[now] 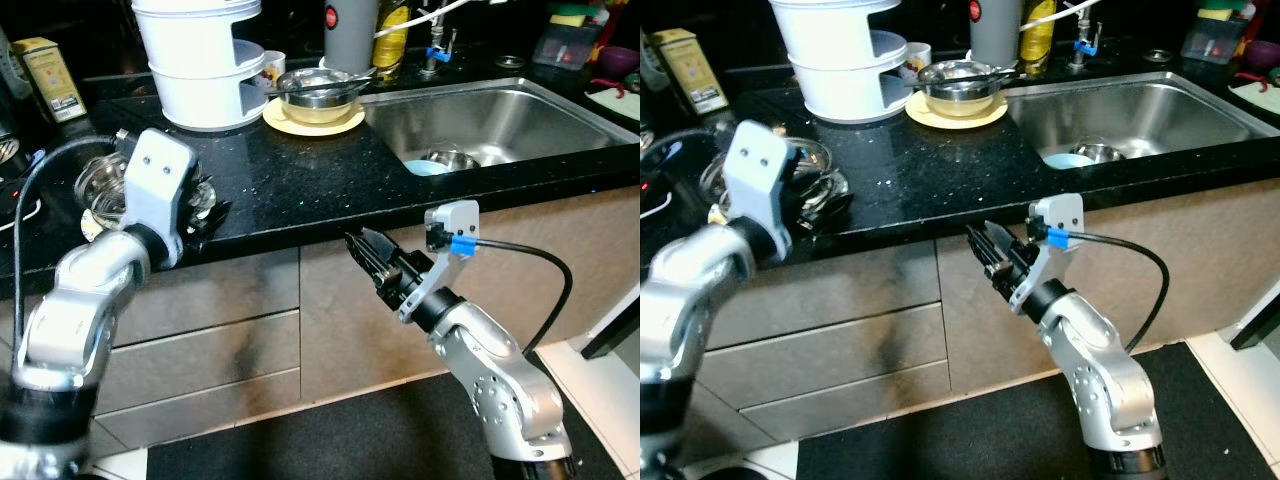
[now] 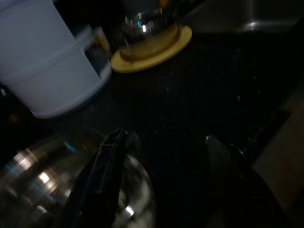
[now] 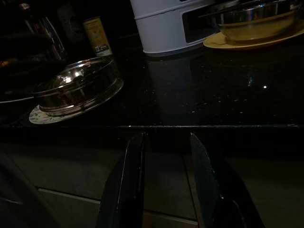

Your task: Kitchen organization

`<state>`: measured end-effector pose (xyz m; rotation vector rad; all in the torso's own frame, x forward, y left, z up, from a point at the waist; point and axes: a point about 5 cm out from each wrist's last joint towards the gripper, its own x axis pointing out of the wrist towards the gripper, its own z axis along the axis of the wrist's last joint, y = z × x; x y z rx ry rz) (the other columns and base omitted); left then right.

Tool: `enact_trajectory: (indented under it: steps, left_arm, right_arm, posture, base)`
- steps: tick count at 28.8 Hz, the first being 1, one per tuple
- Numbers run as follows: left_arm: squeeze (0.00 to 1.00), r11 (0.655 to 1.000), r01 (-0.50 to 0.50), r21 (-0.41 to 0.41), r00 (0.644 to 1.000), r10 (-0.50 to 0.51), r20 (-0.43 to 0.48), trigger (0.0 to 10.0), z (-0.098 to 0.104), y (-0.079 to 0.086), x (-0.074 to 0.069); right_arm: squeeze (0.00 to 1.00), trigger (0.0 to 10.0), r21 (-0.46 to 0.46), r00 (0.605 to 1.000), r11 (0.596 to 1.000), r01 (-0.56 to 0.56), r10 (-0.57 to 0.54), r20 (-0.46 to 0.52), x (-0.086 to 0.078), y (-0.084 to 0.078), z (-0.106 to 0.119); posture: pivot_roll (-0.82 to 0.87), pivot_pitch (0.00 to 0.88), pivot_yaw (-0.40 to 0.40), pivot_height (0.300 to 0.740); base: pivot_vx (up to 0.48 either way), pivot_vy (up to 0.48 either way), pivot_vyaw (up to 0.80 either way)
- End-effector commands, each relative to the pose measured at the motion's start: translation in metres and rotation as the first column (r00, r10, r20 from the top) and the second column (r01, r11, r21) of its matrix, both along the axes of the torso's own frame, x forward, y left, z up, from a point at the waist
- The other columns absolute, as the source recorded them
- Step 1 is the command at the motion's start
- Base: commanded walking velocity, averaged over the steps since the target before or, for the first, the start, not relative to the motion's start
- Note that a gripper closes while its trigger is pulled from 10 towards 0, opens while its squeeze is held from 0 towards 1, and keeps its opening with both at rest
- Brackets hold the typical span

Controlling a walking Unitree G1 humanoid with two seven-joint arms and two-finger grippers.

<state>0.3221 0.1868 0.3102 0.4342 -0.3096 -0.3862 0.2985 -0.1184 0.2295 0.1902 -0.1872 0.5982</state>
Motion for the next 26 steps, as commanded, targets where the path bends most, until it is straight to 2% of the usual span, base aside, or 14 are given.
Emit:
enact_trajectory:
  steps: [1, 3, 5, 8, 9, 10, 11, 12, 14, 15, 17, 26]
  left_arm:
    - [1.00, 0.997, 0.022, 0.069, 1.000, -0.021, -0.016, 10.0, -0.003, -0.001, 0.004]
    - [1.00, 0.992, 0.027, 0.126, 1.000, -0.025, -0.019, 10.0, 0.001, 0.000, 0.009]
    - [1.00, 0.989, 0.027, 0.148, 0.999, -0.024, -0.023, 10.0, 0.002, 0.001, 0.011]
    - [1.00, 0.975, -0.015, 0.223, 0.999, 0.024, -0.038, 10.0, 0.005, 0.009, 0.021]
    - [0.70, 0.961, -0.068, 0.270, 0.997, 0.077, -0.024, 10.0, 0.007, 0.014, 0.028]
    - [0.19, 0.957, -0.080, 0.279, 0.996, 0.089, -0.018, 10.0, 0.007, 0.015, 0.029]
    - [0.19, 0.957, -0.080, 0.279, 0.996, 0.089, -0.018, 10.0, 0.007, 0.015, 0.029]
    - [0.00, 0.952, -0.093, 0.292, 0.995, 0.100, -0.007, 10.0, 0.008, 0.016, 0.033]
    - [0.00, 0.945, -0.115, 0.307, 0.993, 0.115, 0.017, 10.0, 0.010, 0.016, 0.042]
    - [0.00, 0.929, -0.125, 0.349, 0.992, 0.124, 0.025, 10.0, 0.007, 0.014, 0.049]
    - [0.00, 0.907, -0.126, 0.402, 0.992, 0.127, 0.025, 10.0, 0.000, 0.011, 0.054]
    - [0.00, 0.891, -0.121, 0.438, 0.992, 0.126, 0.016, 10.0, -0.005, 0.009, 0.062]
  right_arm:
    - [0.00, 10.0, -0.001, 1.000, 1.000, -0.002, 0.002, 0.004, 0.000, 0.000, 0.000]
    - [0.00, 10.0, 0.003, 1.000, 1.000, 0.000, 0.000, 0.003, 0.001, 0.000, -0.001]
    - [0.00, 10.0, 0.004, 1.000, 1.000, 0.001, -0.001, 0.002, 0.001, 0.000, -0.001]
    - [0.00, 10.0, 0.007, 1.000, 1.000, 0.002, -0.002, 0.001, 0.002, 0.000, 0.000]
    - [0.00, 10.0, 0.007, 1.000, 1.000, 0.000, 0.000, 0.001, 0.002, 0.001, 0.000]
    - [0.00, 10.0, 0.008, 1.000, 1.000, -0.001, 0.001, 0.001, 0.001, 0.001, 0.000]
    - [0.00, 10.0, 0.008, 1.000, 1.000, -0.001, 0.001, 0.001, 0.001, 0.001, 0.000]
    - [0.00, 10.0, 0.008, 1.000, 1.000, -0.002, 0.002, 0.001, 0.002, 0.001, 0.000]
    - [0.00, 10.0, 0.009, 1.000, 1.000, -0.002, 0.002, 0.002, 0.003, 0.001, 0.001]
    - [0.00, 10.0, 0.010, 1.000, 1.000, -0.002, 0.002, 0.002, 0.003, 0.001, 0.001]
    - [0.00, 10.0, 0.011, 1.000, 1.000, -0.001, 0.001, 0.004, 0.002, 0.001, 0.002]
    - [0.00, 10.0, 0.011, 1.000, 1.000, 0.008, -0.008, 0.006, 0.001, -0.001, 0.003]
  posture:
    - [-0.05, 0.126, 0.000, 0.740]
    - [-0.04, 0.129, 0.002, 0.740]
    - [-0.04, 0.129, 0.002, 0.740]
    - [-0.04, 0.132, 0.004, 0.740]
    - [-0.04, 0.132, 0.004, 0.740]
    - [-0.04, 0.132, 0.004, 0.740]
    - [-0.04, 0.132, 0.004, 0.740]
    - [-0.04, 0.134, 0.003, 0.740]
    - [-0.04, 0.137, 0.004, 0.740]
    - [-0.04, 0.137, 0.004, 0.740]
    - [-0.04, 0.137, 0.004, 0.740]
    - [-0.05, 0.140, 0.014, 0.740]
  base:
    - [0.000, 0.000, 0.00]
    - [0.000, 0.000, 0.00]
    - [0.000, 0.000, 0.00]
    - [0.000, 0.000, 0.00]
    - [0.000, 0.000, 0.00]
    - [0.000, 0.000, 0.00]
    - [0.000, 0.000, 0.00]
    - [0.000, 0.000, 0.00]
    - [0.000, 0.000, 0.00]
    - [0.000, 0.000, 0.00]
    - [0.000, 0.000, 0.00]
    - [0.000, 0.000, 0.00]
